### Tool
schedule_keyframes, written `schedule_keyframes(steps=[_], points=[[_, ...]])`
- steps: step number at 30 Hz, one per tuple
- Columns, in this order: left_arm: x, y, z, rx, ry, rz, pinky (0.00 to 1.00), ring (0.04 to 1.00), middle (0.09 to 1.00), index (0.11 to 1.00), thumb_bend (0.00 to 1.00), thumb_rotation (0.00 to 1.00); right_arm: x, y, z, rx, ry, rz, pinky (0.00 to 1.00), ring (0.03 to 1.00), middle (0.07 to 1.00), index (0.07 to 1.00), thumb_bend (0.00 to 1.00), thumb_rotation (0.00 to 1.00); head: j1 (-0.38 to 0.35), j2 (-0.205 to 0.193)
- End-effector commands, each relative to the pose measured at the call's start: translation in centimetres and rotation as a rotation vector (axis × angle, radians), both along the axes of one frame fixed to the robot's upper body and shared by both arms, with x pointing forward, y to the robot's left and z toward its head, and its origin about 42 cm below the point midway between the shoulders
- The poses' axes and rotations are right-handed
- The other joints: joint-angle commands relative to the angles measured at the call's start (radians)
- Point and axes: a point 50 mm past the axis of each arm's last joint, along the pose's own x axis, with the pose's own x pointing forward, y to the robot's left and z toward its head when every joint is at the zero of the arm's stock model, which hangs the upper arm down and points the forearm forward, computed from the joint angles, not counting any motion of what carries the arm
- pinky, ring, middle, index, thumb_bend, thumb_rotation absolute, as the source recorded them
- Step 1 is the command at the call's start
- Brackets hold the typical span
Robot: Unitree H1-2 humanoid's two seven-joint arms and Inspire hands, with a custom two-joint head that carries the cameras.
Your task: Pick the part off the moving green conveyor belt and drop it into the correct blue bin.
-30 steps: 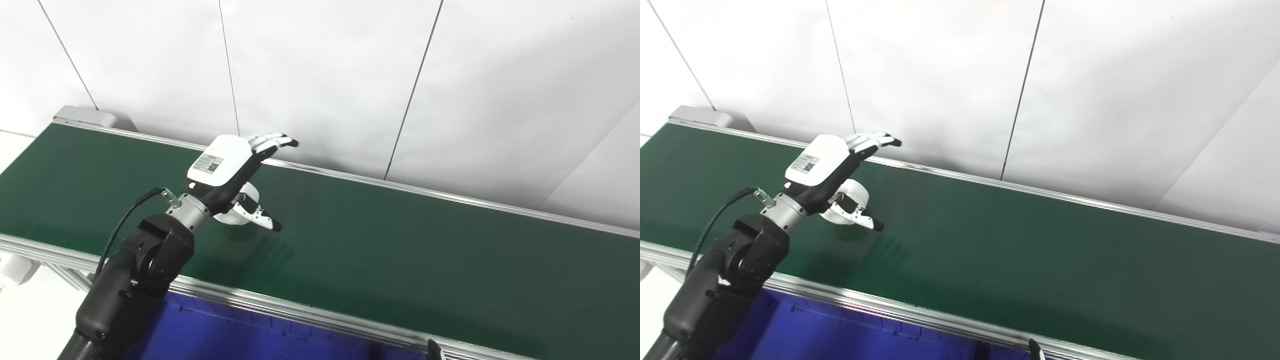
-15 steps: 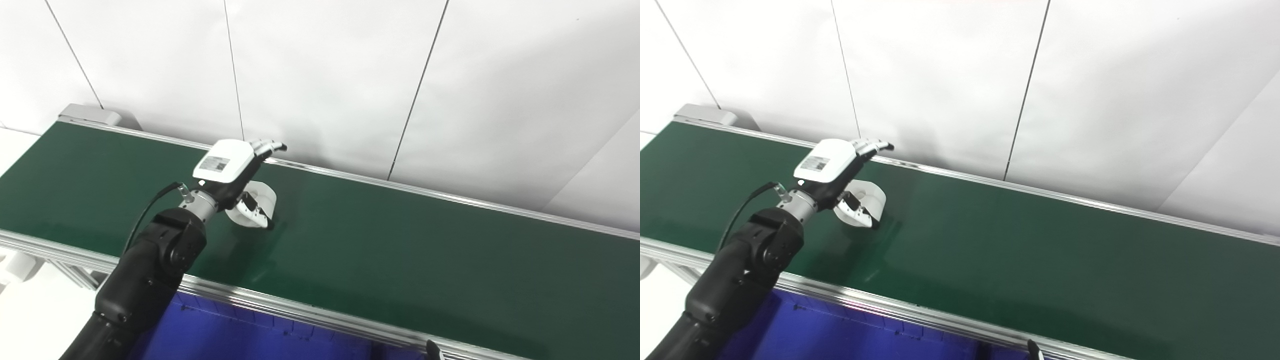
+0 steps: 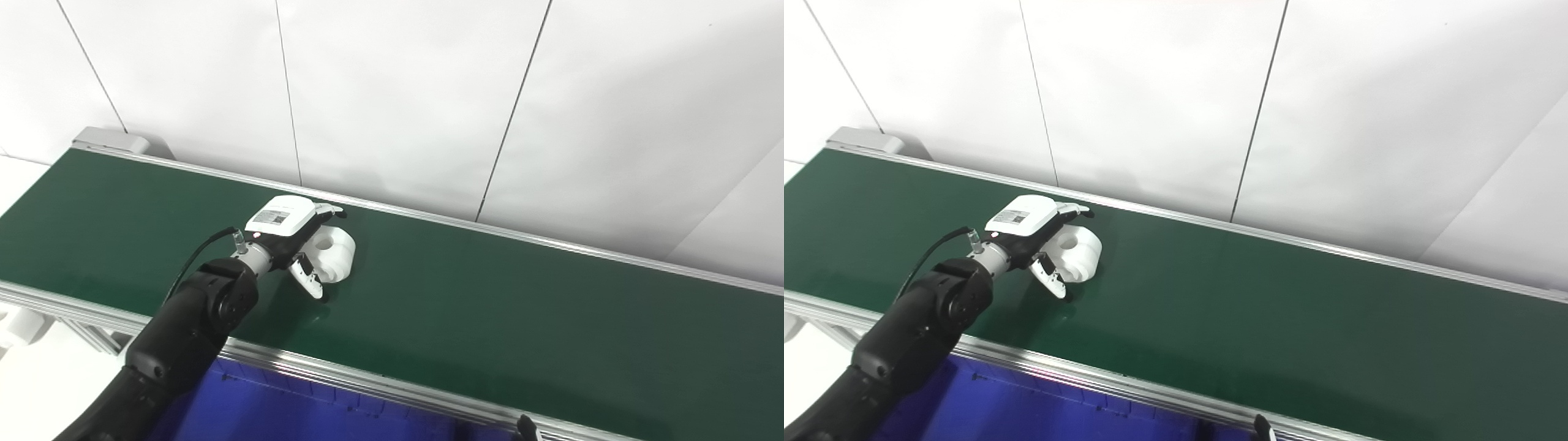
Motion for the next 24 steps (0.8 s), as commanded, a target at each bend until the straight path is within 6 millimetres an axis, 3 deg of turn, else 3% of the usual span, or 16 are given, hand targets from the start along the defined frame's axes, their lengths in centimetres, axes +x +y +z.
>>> schedule_keyframes(steps=[1, 9, 10, 13, 20, 24], points=[[1.6, 0.4, 2.2, 0.036, -0.085, -0.026, 0.76, 0.835, 0.825, 0.82, 1.0, 0.16, -0.2, 0.3, 1.2, 0.03, -0.072, 0.001, 1.0, 0.964, 0.987, 0.999, 0.96, 1.0, -0.001, 0.003], [2.2, -0.2, 1.6, 0.0, -0.185, -0.008, 0.63, 0.713, 0.734, 0.718, 0.85, 0.01, -0.4, 0.4, 1.4, 0.047, -0.071, 0.004, 1.0, 0.968, 0.986, 1.0, 0.95, 1.0, -0.004, 0.009], [2.3, -0.2, 1.5, -0.012, -0.193, -0.004, 0.54, 0.623, 0.681, 0.662, 0.79, 0.0, -0.4, 0.4, 1.4, 0.046, -0.072, 0.004, 1.0, 0.965, 0.983, 1.0, 0.94, 1.0, -0.004, 0.009], [2.4, -0.3, 1.0, -0.055, -0.204, -0.001, 0.41, 0.477, 0.498, 0.529, 0.55, 0.0, -0.4, 0.5, 1.5, 0.044, -0.075, 0.003, 0.99, 0.958, 0.977, 0.997, 0.93, 1.0, -0.004, 0.012], [2.4, -0.8, 0.6, -0.098, -0.192, -0.002, 0.27, 0.343, 0.425, 0.513, 0.52, 0.0, -0.5, 0.5, 1.5, 0.051, -0.071, -0.002, 0.99, 0.952, 0.971, 0.994, 0.94, 1.0, -0.006, 0.014], [2.3, -0.9, 0.6, -0.097, -0.192, -0.009, 0.27, 0.338, 0.418, 0.514, 0.52, 0.0, -0.5, 0.5, 1.6, 0.053, -0.072, 0.002, 0.99, 0.947, 0.969, 0.994, 0.94, 1.0, -0.005, 0.015]])
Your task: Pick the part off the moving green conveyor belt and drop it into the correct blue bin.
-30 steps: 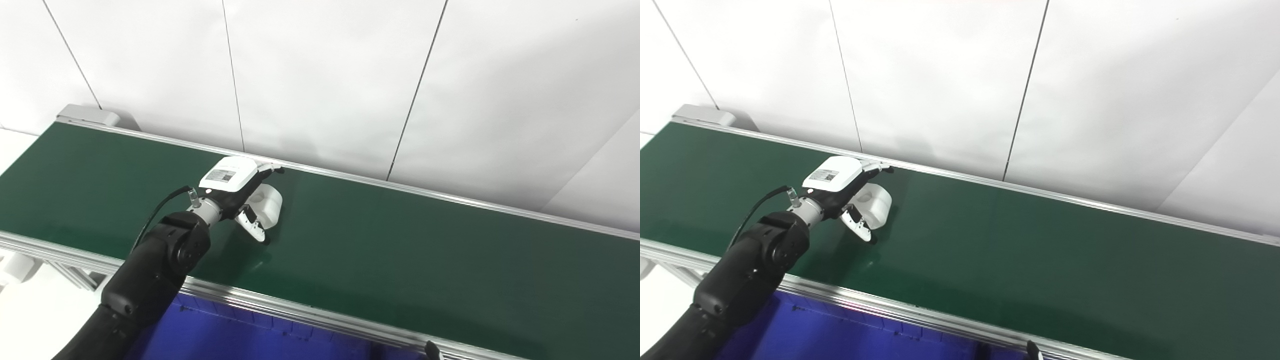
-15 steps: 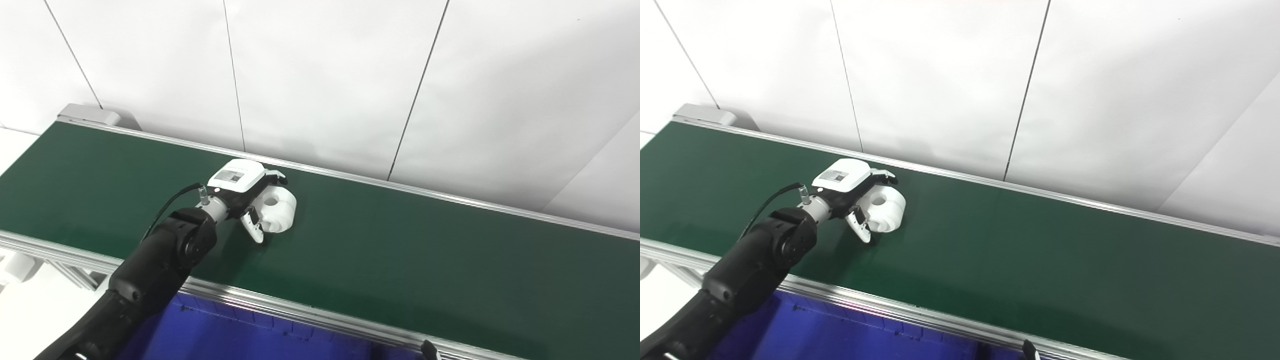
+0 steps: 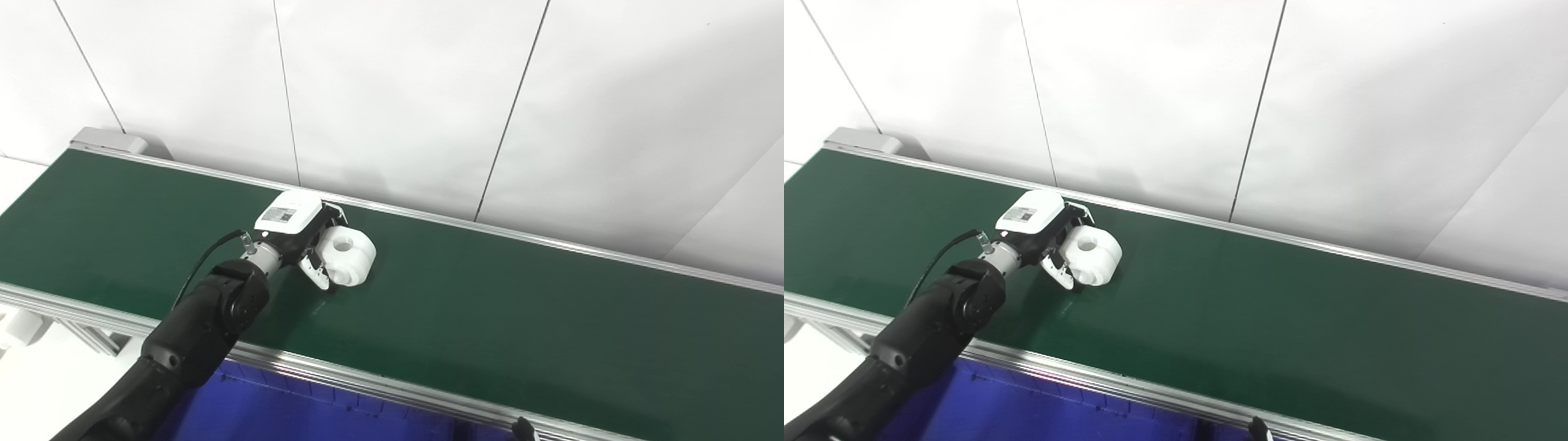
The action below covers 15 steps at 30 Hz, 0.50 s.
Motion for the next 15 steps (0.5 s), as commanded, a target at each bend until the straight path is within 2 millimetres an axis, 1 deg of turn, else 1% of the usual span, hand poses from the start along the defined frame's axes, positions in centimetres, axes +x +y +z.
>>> schedule_keyframes(steps=[1, 2, 3, 6, 7, 9, 10, 11, 12, 13, 15], points=[[1.3, -0.3, 2.2, -0.011, -0.087, -0.018, 0.27, 0.341, 0.419, 0.514, 0.52, 0.0, -0.1, 0.2, 1.2, 0.034, -0.073, 0.005, 0.98, 0.946, 0.968, 0.993, 0.93, 1.0, 0.001, 0.001], [1.3, -0.3, 2.2, -0.01, -0.088, -0.019, 0.27, 0.342, 0.419, 0.514, 0.52, 0.0, -0.1, 0.2, 1.2, 0.036, -0.073, 0.004, 0.98, 0.946, 0.968, 0.992, 0.93, 1.0, 0.0, 0.002], [1.2, -0.3, 2.2, -0.009, -0.089, -0.021, 0.23, 0.305, 0.457, 0.497, 0.52, 0.0, -0.1, 0.2, 1.2, 0.036, -0.072, 0.004, 0.98, 0.943, 0.967, 0.99, 0.94, 1.0, 0.0, 0.002], [1.2, -0.2, 2.3, -0.013, -0.089, -0.021, 0.21, 0.282, 0.473, 0.49, 0.52, 0.0, 0.0, 0.2, 1.1, 0.04, -0.07, 0.005, 0.98, 0.935, 0.964, 0.988, 0.93, 1.0, 0.004, 0.001], [1.1, -0.2, 2.4, -0.016, -0.089, -0.022, 0.22, 0.288, 0.475, 0.489, 0.52, 0.0, 0.0, 0.2, 1.1, 0.041, -0.07, 0.006, 0.97, 0.932, 0.963, 0.987, 0.93, 1.0, 0.004, 0.003], [1.0, -0.1, 2.5, -0.022, -0.092, -0.024, 0.25, 0.332, 0.434, 0.507, 0.52, 0.0, 0.0, 0.3, 1.1, 0.043, -0.07, 0.007, 0.97, 0.928, 0.961, 0.987, 0.93, 1.0, 0.004, 0.007], [0.9, -0.1, 2.8, -0.031, -0.097, -0.027, 0.28, 0.365, 0.442, 0.508, 0.52, 0.0, 0.0, 0.3, 1.1, 0.045, -0.07, 0.007, 0.96, 0.924, 0.959, 0.987, 0.93, 1.0, 0.004, 0.008], [0.5, -0.2, 3.3, -0.042, -0.109, -0.031, 0.29, 0.376, 0.446, 0.509, 0.52, 0.0, 0.1, 0.3, 1.2, 0.044, -0.072, 0.008, 0.96, 0.917, 0.956, 0.986, 0.93, 1.0, 0.005, 0.012], [0.3, -0.3, 3.7, -0.049, -0.117, -0.034, 0.29, 0.378, 0.448, 0.51, 0.52, 0.0, 0.1, 0.3, 1.2, 0.044, -0.073, 0.008, 0.95, 0.913, 0.954, 0.985, 0.93, 1.0, 0.005, 0.014], [-0.2, -0.4, 4.3, -0.067, -0.135, -0.041, 0.3, 0.381, 0.449, 0.51, 0.52, 0.0, 0.2, 0.3, 1.2, 0.043, -0.076, 0.009, 0.95, 0.91, 0.953, 0.984, 0.93, 1.0, 0.006, 0.026], [-1.2, -0.6, 5.4, -0.089, -0.164, -0.056, 0.27, 0.353, 0.433, 0.514, 0.52, 0.0, 0.2, 0.3, 1.3, 0.038, -0.079, 0.01, 0.95, 0.913, 0.953, 0.986, 0.93, 1.0, 0.008, 0.032]])
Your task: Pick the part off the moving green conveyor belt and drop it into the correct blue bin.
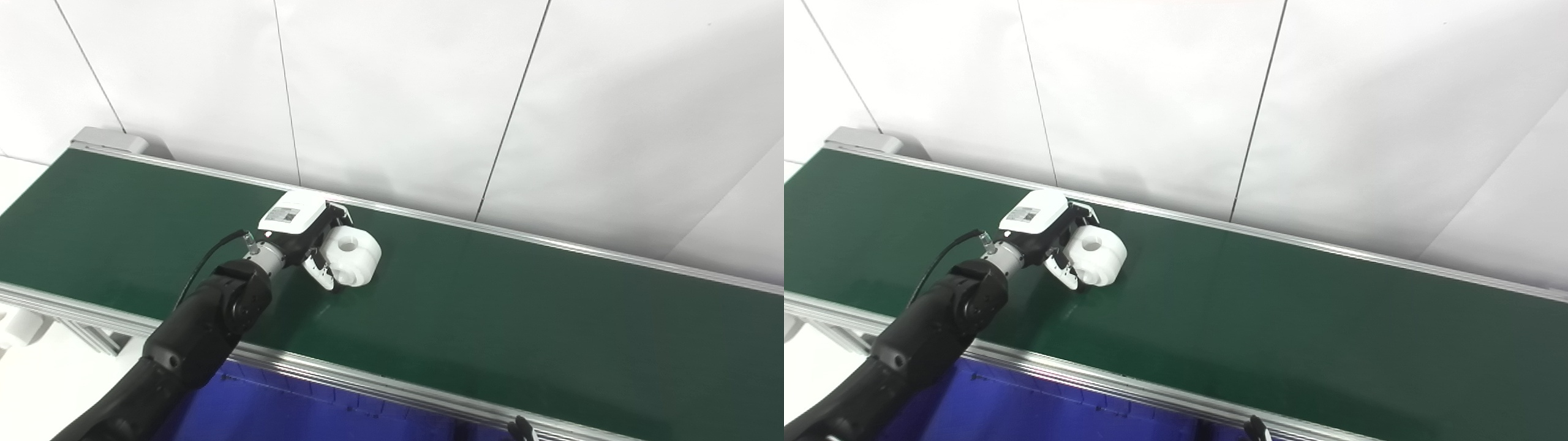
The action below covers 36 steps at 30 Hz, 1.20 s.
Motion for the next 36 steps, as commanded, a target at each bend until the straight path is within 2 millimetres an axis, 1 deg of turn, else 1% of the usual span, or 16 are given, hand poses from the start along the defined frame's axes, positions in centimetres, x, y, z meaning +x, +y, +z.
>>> schedule_keyframes(steps=[1, 3, 6, 7, 8, 9, 12, 13, 15, 20, 22, 24, 25, 27, 30, 36], points=[[-0.5, 0.3, 3.2, -0.026, -0.097, -0.024, 0.25, 0.333, 0.428, 0.517, 0.52, 0.0, 0.0, 0.1, 1.3, 0.021, -0.077, 0.009, 0.95, 0.922, 0.955, 0.989, 0.93, 1.0, 0.007, 0.015], [-1.7, 0.2, 4.4, -0.035, -0.127, -0.052, 0.23, 0.31, 0.424, 0.52, 0.52, 0.0, 0.1, 0.1, 1.6, 0.018, -0.081, 0.008, 0.96, 0.932, 0.957, 0.992, 0.93, 1.0, 0.014, 0.035], [-3.8, 0.2, 5.9, -0.043, -0.157, -0.087, 0.3, 0.383, 0.449, 0.516, 0.52, 0.0, 0.2, 0.0, 2.0, 0.025, -0.086, 0.008, 0.95, 0.93, 0.961, 0.995, 0.94, 1.0, 0.021, 0.057], [-4.6, 0.2, 6.4, -0.047, -0.159, -0.091, 0.3, 0.386, 0.45, 0.517, 0.52, 0.0, 0.2, 0.0, 2.2, 0.028, -0.089, 0.008, 0.95, 0.926, 0.961, 0.996, 0.93, 1.0, 0.027, 0.074], [-5.6, 0.2, 6.7, -0.052, -0.159, -0.09, 0.32, 0.401, 0.458, 0.514, 0.52, 0.0, 0.2, 0.1, 2.3, 0.029, -0.091, 0.007, 0.94, 0.924, 0.962, 0.997, 0.94, 1.0, 0.027, 0.074], [-6.6, 0.2, 7.1, -0.062, -0.153, -0.091, 0.27, 0.351, 0.453, 0.518, 0.52, 0.0, 0.3, 0.0, 2.5, 0.029, -0.092, 0.006, 0.94, 0.922, 0.964, 0.999, 0.95, 1.0, 0.037, 0.093], [-9.1, 0.1, 7.5, -0.079, -0.142, -0.101, 0.25, 0.328, 0.461, 0.513, 0.52, 0.0, 0.5, 0.0, 2.8, 0.032, -0.099, 0.005, 0.95, 0.919, 0.964, 1.0, 0.96, 1.0, 0.048, 0.111], [-10.4, 0.0, 7.3, -0.083, -0.126, -0.11, 0.29, 0.355, 0.47, 0.507, 0.52, 0.0, 0.5, -0.1, 3.0, 0.031, -0.103, 0.004, 0.96, 0.918, 0.964, 1.0, 0.97, 1.0, 0.06, 0.13], [-12.8, -0.3, 6.8, -0.09, -0.077, -0.116, 0.31, 0.359, 0.467, 0.512, 0.52, 0.0, 0.6, -0.2, 3.3, 0.029, -0.112, 0.004, 0.96, 0.913, 0.962, 1.0, 0.99, 1.0, 0.073, 0.147], [-16.8, -1.0, 6.0, -0.105, 0.0, -0.088, 0.36, 0.391, 0.452, 0.521, 0.52, 0.0, 0.8, -0.7, 4.2, 0.021, -0.116, 0.001, 0.99, 0.919, 0.96, 1.0, 0.97, 1.0, 0.131, 0.203], [-17.8, -1.3, 5.7, -0.104, 0.027, -0.075, 0.36, 0.397, 0.453, 0.521, 0.52, 0.0, 0.9, -0.9, 4.5, 0.015, -0.118, 0.002, 1.0, 0.919, 0.96, 1.0, 0.97, 1.0, 0.154, 0.218], [-18.8, -1.5, 5.4, -0.091, 0.062, -0.068, 0.41, 0.441, 0.478, 0.501, 0.52, 0.0, 0.9, -1.0, 4.7, 0.011, -0.119, 0.002, 1.0, 0.919, 0.96, 1.0, 0.94, 1.0, 0.164, 0.225], [-19.5, -1.7, 5.1, -0.087, 0.084, -0.069, 0.41, 0.448, 0.482, 0.498, 0.52, 0.0, 0.8, -1.1, 4.9, 0.012, -0.117, 0.004, 1.0, 0.919, 0.96, 1.0, 0.94, 1.0, 0.185, 0.239], [-20.5, -1.9, 4.7, -0.082, 0.111, -0.073, 0.38, 0.407, 0.455, 0.513, 0.52, 0.0, 0.7, -1.2, 5.1, 0.013, -0.115, 0.006, 1.0, 0.924, 0.962, 1.0, 0.91, 1.0, 0.197, 0.247], [-22.3, -2.0, 3.5, -0.063, 0.165, -0.073, 0.4, 0.422, 0.469, 0.508, 0.52, 0.0, 0.5, -1.6, 5.3, 0.011, -0.118, 0.014, 1.0, 0.922, 0.963, 1.0, 0.85, 1.0, 0.217, 0.262], [-25.3, -1.2, 0.7, -0.023, 0.209, -0.056, 0.4, 0.428, 0.482, 0.497, 0.52, 0.0, 0.4, -2.4, 5.6, 0.018, -0.108, 0.019, 1.0, 0.917, 0.956, 1.0, 0.83, 1.0, 0.235, 0.291]])
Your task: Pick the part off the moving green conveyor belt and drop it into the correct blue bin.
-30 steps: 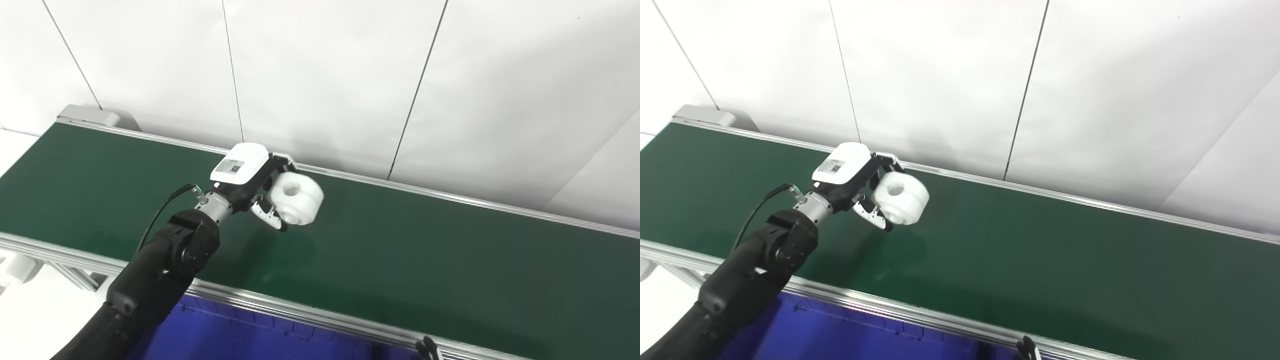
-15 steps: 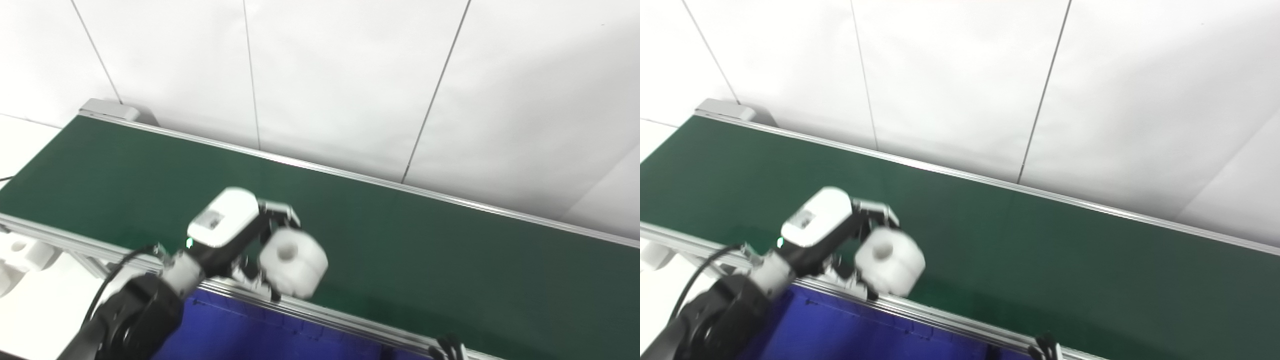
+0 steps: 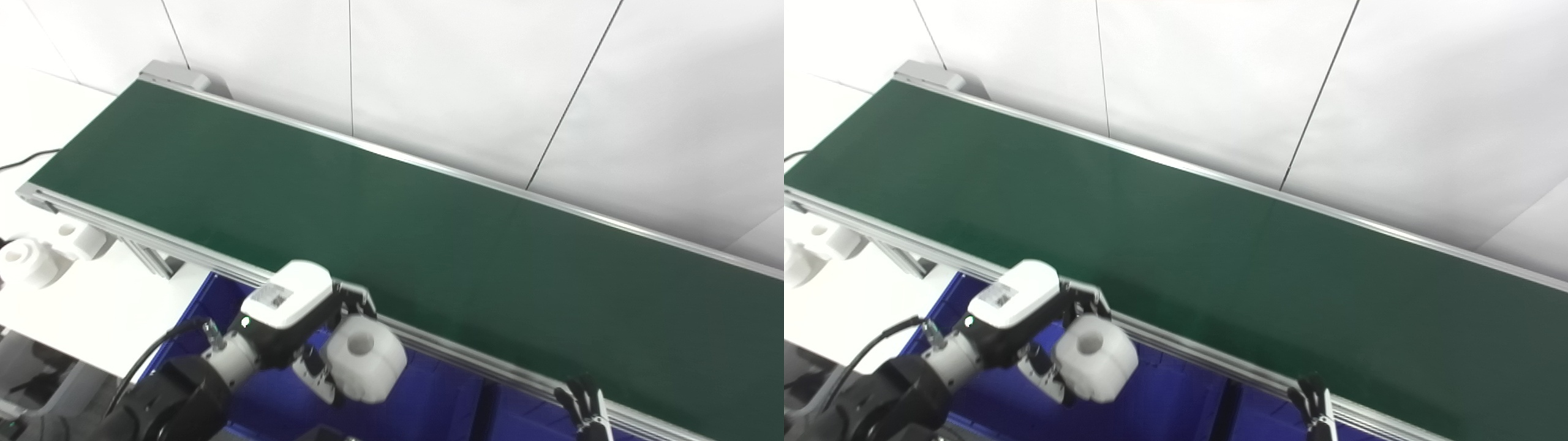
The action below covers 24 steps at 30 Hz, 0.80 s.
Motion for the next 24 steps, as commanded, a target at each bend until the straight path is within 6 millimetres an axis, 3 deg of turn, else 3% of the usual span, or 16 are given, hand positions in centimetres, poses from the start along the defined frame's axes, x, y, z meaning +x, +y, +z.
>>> schedule_keyframes(steps=[1, 6, 13, 16, 18, 24], points=[[-0.7, 0.4, 0.0, 0.016, -0.059, -0.012, 0.4, 0.428, 0.483, 0.496, 0.52, 0.0, -0.1, -0.4, 1.0, 0.015, -0.012, -0.002, 1.0, 0.915, 0.955, 1.0, 0.83, 1.0, -0.001, 0.003], [-0.6, 1.1, -1.2, 0.034, -0.055, 0.01, 0.39, 0.426, 0.475, 0.506, 0.52, 0.0, 0.3, -1.1, 1.4, 0.016, -0.018, 0.006, 0.99, 0.903, 0.942, 1.0, 0.83, 1.0, 0.022, 0.026], [0.0, 0.5, -1.8, 0.039, -0.041, 0.025, 0.38, 0.42, 0.463, 0.514, 0.52, 0.0, 1.2, -2.3, 2.0, 0.017, -0.028, 0.007, 0.92, 0.873, 0.92, 0.977, 0.86, 1.0, 0.081, 0.043], [0.4, -0.1, -2.0, 0.051, -0.056, 0.039, 0.32, 0.361, 0.428, 0.52, 0.52, 0.0, 1.5, -3.0, 2.2, 0.013, -0.027, 0.008, 0.92, 0.867, 0.913, 0.972, 0.86, 1.0, 0.115, 0.042], [0.5, -0.5, -2.0, 0.075, -0.078, 0.076, 0.26, 0.279, 0.464, 0.494, 0.52, 0.0, 1.6, -3.4, 2.2, 0.013, -0.024, 0.005, 0.9, 0.864, 0.913, 0.972, 0.87, 1.0, 0.125, 0.042], [0.6, -1.2, -2.3, 0.132, -0.132, 0.168, 0.24, 0.276, 0.474, 0.488, 0.52, 0.0, 1.5, -3.9, 2.2, 0.019, -0.02, 0.009, 0.91, 0.863, 0.914, 0.966, 0.85, 1.0, 0.125, 0.043]])
